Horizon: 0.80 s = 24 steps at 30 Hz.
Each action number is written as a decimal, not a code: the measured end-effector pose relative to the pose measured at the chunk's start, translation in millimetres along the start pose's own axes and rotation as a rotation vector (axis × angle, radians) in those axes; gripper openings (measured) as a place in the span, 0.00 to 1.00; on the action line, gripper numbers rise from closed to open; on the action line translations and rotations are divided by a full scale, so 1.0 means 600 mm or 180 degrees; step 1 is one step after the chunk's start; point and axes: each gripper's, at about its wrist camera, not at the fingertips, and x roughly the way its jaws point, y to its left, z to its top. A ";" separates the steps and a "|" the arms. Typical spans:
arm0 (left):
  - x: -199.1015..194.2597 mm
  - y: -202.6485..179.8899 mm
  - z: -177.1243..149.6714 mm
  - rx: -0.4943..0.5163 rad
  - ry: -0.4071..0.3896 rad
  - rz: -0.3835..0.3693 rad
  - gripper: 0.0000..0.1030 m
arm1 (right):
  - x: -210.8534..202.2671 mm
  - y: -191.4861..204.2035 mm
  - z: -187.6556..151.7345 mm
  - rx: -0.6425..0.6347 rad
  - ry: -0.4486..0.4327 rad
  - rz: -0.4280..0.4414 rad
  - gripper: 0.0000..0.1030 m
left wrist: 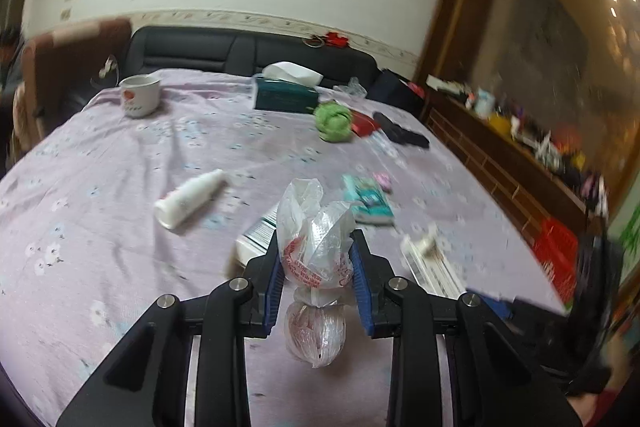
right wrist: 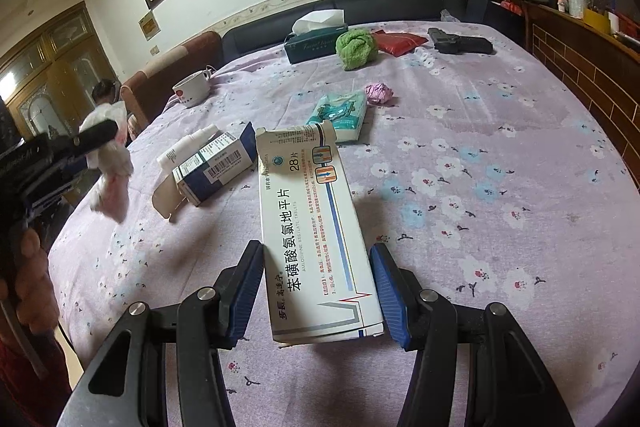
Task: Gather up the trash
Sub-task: 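Lift and hold the plastic bag and white medicine box above the table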
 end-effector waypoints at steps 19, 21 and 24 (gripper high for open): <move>0.027 -0.030 -0.027 0.0241 0.0069 0.0377 0.29 | -0.008 -0.004 -0.001 0.0061 -0.0060 -0.0058 0.57; 0.028 -0.030 -0.027 0.0249 0.0071 0.0394 0.29 | -0.009 -0.004 -0.001 0.0059 -0.0060 -0.0054 0.57; 0.029 -0.033 -0.029 0.0253 0.0079 0.0398 0.29 | -0.008 -0.004 -0.001 0.0060 -0.0059 -0.0054 0.57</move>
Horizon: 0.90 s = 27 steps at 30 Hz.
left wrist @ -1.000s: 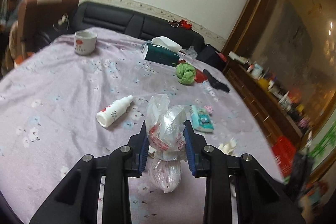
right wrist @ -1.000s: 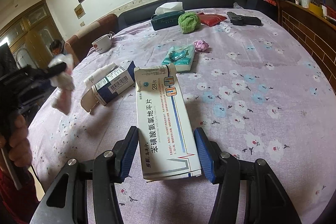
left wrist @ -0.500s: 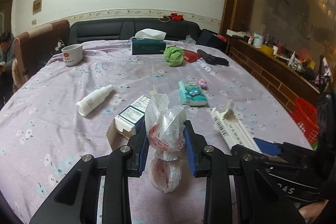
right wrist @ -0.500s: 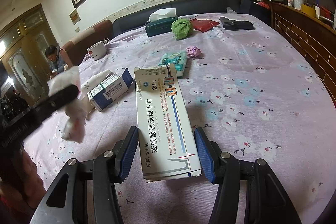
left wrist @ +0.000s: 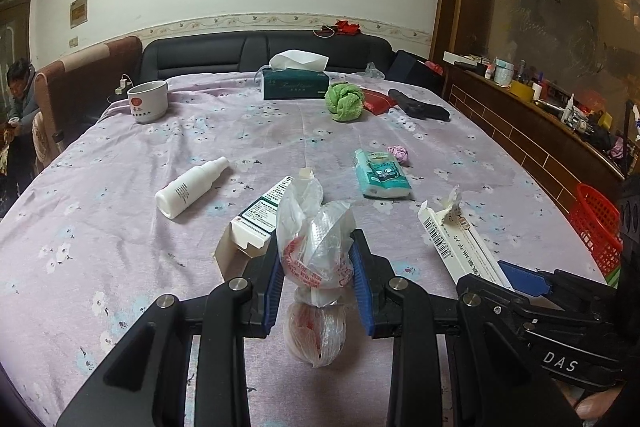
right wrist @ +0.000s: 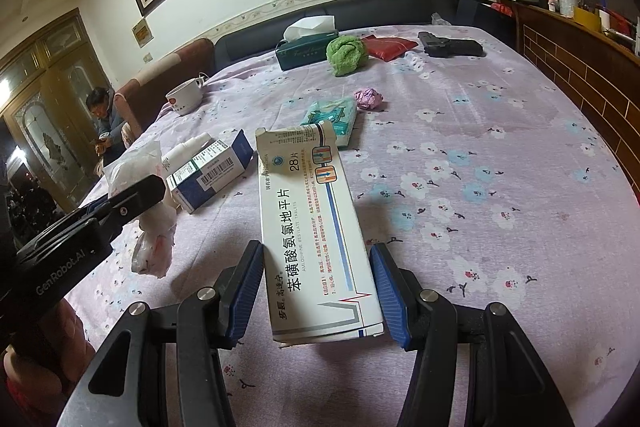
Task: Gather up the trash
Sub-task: 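Lift and hold the plastic bag and white medicine box above the table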
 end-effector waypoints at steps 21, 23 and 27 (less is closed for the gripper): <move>0.011 -0.008 -0.002 0.0041 0.0054 -0.0013 0.29 | 0.000 0.000 0.001 0.0008 0.0002 0.0006 0.57; 0.011 -0.008 -0.002 0.0041 0.0056 -0.0014 0.29 | 0.000 -0.001 0.001 0.0009 0.0004 0.0005 0.57; 0.010 -0.008 -0.002 0.0037 0.0057 -0.0013 0.29 | 0.000 -0.002 0.001 0.0010 0.0006 0.0003 0.57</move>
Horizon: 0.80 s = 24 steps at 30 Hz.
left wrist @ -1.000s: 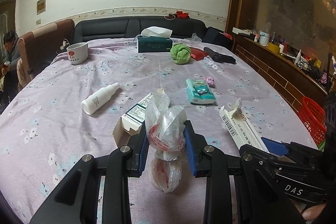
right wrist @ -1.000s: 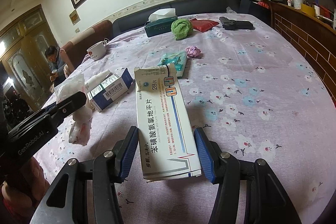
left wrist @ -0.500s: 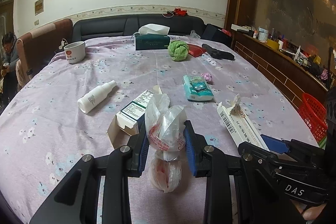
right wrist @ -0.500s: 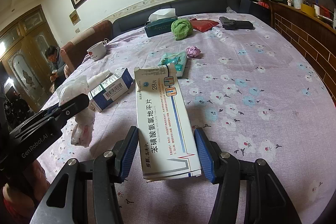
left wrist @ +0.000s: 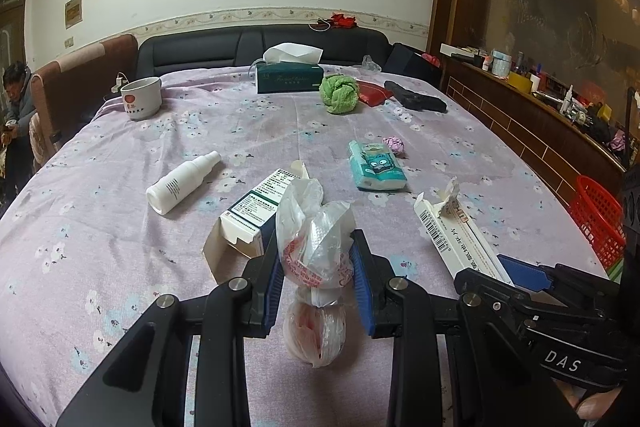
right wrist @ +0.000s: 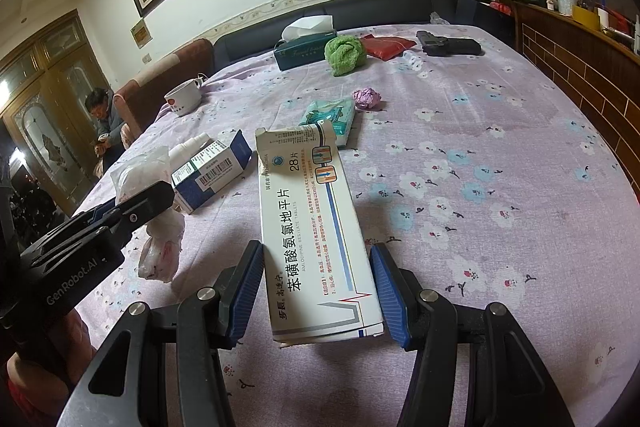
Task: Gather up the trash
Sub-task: 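Lift and hold the plastic bag and white medicine box above the table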
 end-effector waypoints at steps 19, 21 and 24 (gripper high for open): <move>0.001 0.002 -0.002 -0.0004 0.0005 0.0000 0.29 | 0.005 -0.005 -0.001 0.0030 0.0004 -0.0030 0.57; 0.001 0.003 -0.004 -0.0003 0.0009 -0.0008 0.29 | 0.005 -0.005 -0.002 0.0030 0.0012 -0.0030 0.57; 0.003 0.004 -0.006 -0.0006 0.0018 -0.0011 0.29 | 0.005 -0.005 -0.001 0.0034 0.0013 -0.0030 0.57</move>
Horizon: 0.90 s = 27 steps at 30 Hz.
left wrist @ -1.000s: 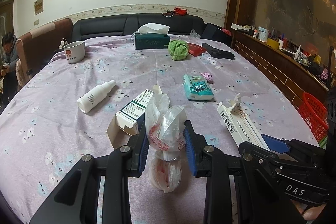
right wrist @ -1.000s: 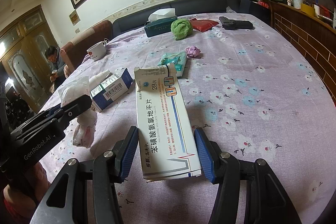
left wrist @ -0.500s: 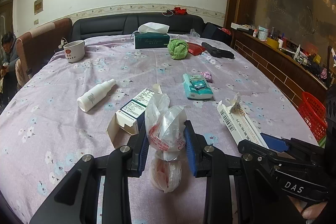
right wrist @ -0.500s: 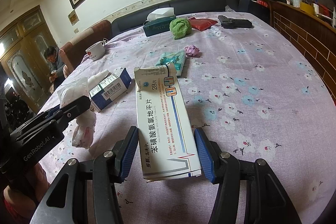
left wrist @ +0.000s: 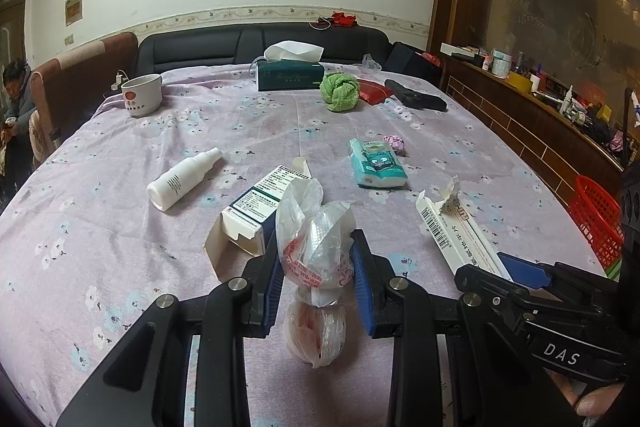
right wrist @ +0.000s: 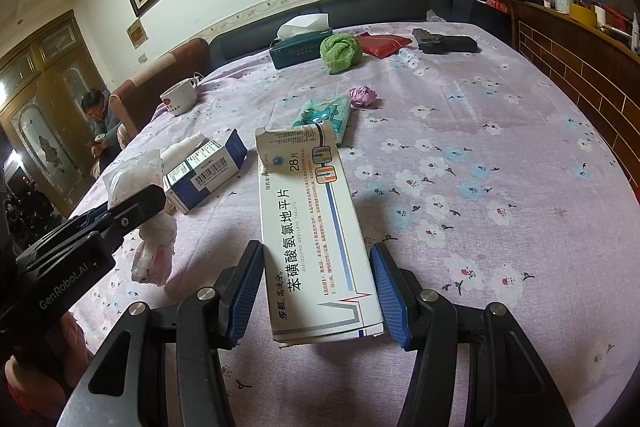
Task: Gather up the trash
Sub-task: 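Lift and hold the plastic bag and white medicine box above the table, then carry the plastic bag and medicine box in both tools over the red wastebasket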
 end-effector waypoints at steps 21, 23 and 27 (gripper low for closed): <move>-0.018 -0.026 0.009 0.0107 -0.0017 -0.0037 0.29 | -0.018 -0.007 -0.002 0.0110 -0.0115 -0.0124 0.57; -0.019 -0.032 0.012 0.0127 -0.0017 -0.0060 0.29 | -0.023 -0.014 -0.004 0.0131 -0.0101 -0.0160 0.57; -0.025 -0.065 0.025 0.0227 -0.0012 -0.0179 0.29 | -0.050 -0.036 -0.001 0.0233 -0.0193 -0.0179 0.57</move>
